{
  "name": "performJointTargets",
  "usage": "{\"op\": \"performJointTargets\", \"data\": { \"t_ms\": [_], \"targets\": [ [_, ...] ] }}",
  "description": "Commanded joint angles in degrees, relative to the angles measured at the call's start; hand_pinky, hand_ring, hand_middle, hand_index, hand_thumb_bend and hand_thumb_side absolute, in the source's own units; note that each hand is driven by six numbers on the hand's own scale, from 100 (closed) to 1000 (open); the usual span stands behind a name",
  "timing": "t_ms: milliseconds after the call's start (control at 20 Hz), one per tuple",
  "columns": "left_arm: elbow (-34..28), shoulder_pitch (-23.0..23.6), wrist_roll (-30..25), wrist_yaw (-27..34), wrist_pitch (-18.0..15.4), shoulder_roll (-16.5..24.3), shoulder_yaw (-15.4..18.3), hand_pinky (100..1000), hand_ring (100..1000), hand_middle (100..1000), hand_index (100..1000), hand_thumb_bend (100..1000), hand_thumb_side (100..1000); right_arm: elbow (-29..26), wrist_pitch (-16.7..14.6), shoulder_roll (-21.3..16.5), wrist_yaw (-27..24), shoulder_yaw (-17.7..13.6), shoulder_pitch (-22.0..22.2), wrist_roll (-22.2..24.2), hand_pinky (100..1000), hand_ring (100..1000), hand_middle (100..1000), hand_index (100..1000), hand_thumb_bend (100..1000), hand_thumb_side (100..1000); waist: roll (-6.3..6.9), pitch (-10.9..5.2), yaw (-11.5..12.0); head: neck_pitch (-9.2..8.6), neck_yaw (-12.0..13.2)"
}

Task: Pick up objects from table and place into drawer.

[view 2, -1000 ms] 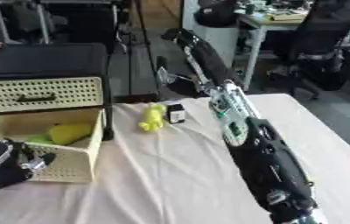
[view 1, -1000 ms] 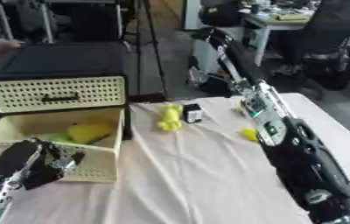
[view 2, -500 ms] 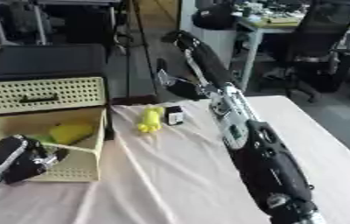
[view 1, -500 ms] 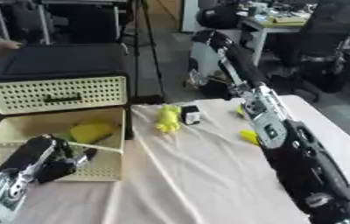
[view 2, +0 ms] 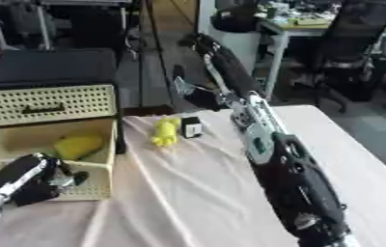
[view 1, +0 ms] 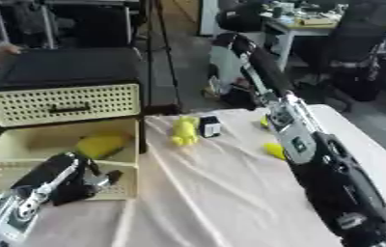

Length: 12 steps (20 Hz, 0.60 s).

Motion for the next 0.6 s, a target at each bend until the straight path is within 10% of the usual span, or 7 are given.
{"op": "performJointTargets", "data": {
  "t_ms": [50, 300, 600],
  "targets": [
    [-8.7, 1.8, -6.0, 2.2, 0.1, 4.3, -0.1, 671, 754, 823, 857, 586, 1000, -0.5, -0.2, -0.8, 0.7, -0.7, -1.3, -0.2, 853, 847, 837, 866, 100, 479, 0.42, -0.68, 0.0, -0.21, -0.7],
    [-14.0, 5.5, -12.5, 6.1, 1.9, 6.8, -1.1, 675, 761, 845, 863, 605, 1000, -0.3, -0.3, -0.7, 0.9, -0.8, -1.3, -0.2, 852, 847, 837, 866, 100, 477, 0.62, -0.8, 0.1, -0.22, -0.9],
    [1.3, 3.4, -14.9, 1.5, 3.9, 2.9, -2.7, 711, 798, 888, 884, 615, 1000, -0.2, -0.6, -0.3, 0.9, -0.8, -1.2, -0.1, 853, 848, 837, 866, 100, 476, 0.4, -0.89, -0.1, -0.25, -0.8]
  ]
}}
